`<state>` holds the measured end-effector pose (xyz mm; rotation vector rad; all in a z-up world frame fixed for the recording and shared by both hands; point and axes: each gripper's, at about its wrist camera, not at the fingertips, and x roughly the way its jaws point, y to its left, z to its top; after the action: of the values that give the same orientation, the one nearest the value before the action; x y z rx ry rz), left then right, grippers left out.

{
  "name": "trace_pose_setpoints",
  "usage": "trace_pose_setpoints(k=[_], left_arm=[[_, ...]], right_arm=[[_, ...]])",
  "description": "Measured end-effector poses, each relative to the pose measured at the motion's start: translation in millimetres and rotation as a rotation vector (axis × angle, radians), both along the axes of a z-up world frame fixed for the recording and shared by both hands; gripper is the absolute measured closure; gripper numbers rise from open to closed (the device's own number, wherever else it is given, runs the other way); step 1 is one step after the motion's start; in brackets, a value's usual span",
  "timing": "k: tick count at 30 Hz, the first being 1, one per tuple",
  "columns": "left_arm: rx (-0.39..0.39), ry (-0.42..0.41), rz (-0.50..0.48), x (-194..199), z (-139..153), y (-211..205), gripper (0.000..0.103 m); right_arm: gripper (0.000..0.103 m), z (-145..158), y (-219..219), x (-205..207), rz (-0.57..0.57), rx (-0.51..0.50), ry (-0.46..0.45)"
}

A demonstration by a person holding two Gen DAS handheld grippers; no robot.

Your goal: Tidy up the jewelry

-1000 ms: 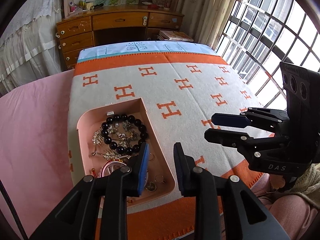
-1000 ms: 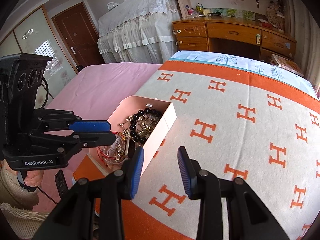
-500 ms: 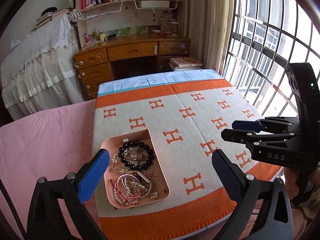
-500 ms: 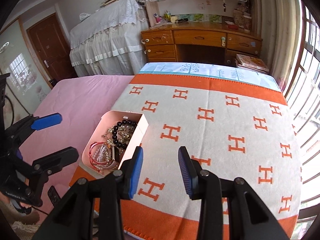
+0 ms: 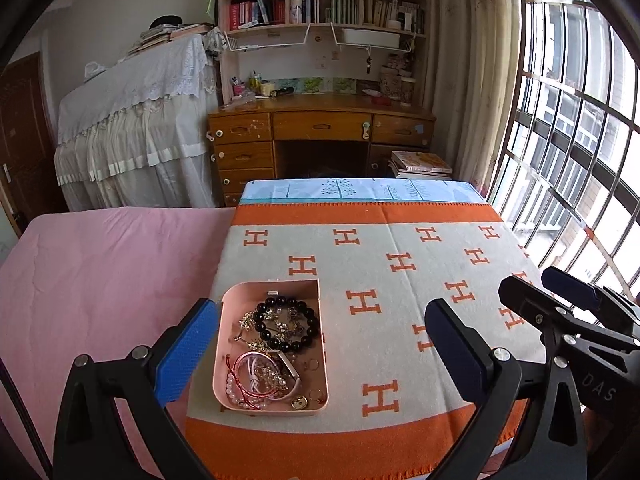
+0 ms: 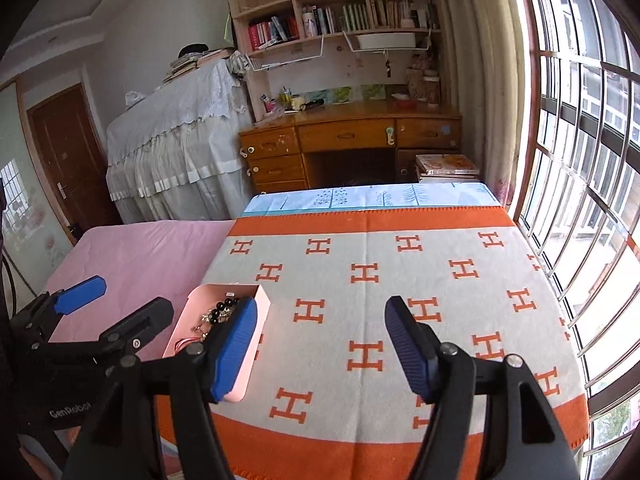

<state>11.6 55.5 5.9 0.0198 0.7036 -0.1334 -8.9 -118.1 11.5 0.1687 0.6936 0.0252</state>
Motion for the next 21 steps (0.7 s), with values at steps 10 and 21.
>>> trace_pose_setpoints(k=[10,21], left_arm=[[0.021,0.004,0.043,0.3,-6.9,-3.5,0.001],[0.027,-0.003,0.078,3.0,-9.4,-1.9,0.001]], right_arm=[[0.036,-9.5,-3.9,1.0,-0.034,0.02,0.022],[0.036,-10.7,-2.9,1.9,-0.028,0.021,0.021]])
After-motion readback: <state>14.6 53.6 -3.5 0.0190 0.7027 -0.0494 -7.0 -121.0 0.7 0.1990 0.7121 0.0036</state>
